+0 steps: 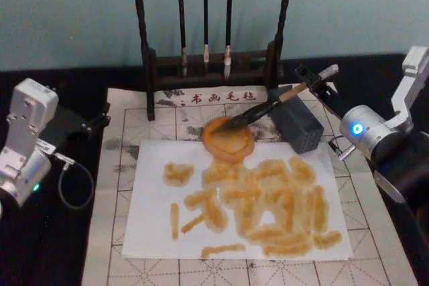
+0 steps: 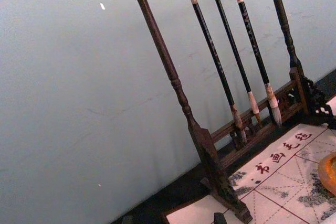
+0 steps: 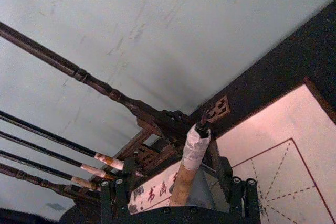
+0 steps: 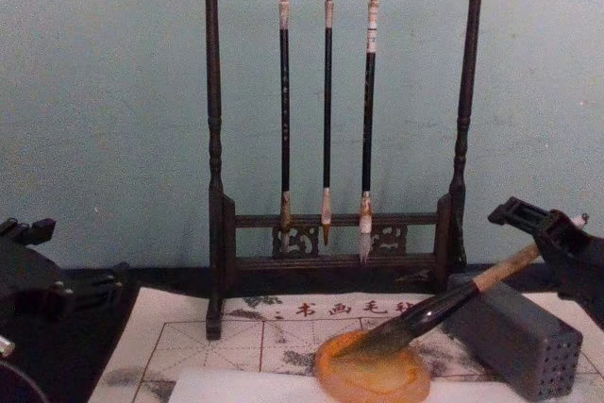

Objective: Pick up the brush from the inkstone, write on the paper, then place the brush back to its original position.

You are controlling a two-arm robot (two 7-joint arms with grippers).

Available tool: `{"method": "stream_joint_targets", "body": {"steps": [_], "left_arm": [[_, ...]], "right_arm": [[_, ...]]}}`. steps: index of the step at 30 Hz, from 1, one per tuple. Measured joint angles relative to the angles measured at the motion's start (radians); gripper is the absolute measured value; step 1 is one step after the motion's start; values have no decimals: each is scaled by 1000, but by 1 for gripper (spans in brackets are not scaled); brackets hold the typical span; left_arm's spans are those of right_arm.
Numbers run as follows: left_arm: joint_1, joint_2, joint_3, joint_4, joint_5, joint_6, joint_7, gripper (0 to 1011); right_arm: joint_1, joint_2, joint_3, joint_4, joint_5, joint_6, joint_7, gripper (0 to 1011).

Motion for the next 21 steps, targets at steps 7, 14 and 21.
{"method": "stream_joint_targets", "body": {"steps": [7,14,21], "left_arm": [[0,0,0,0,0,0,0,1001],[0,0,0,0,0,0,0,1001],[0,0,0,0,0,0,0,1001]], "right_arm": [[3,-5,-3,2,27,-5,-24,1000],[7,-4,-8,8,32,-12,-26,1000],[6,-4,-7,7,32,-11,-25,1000]]}}
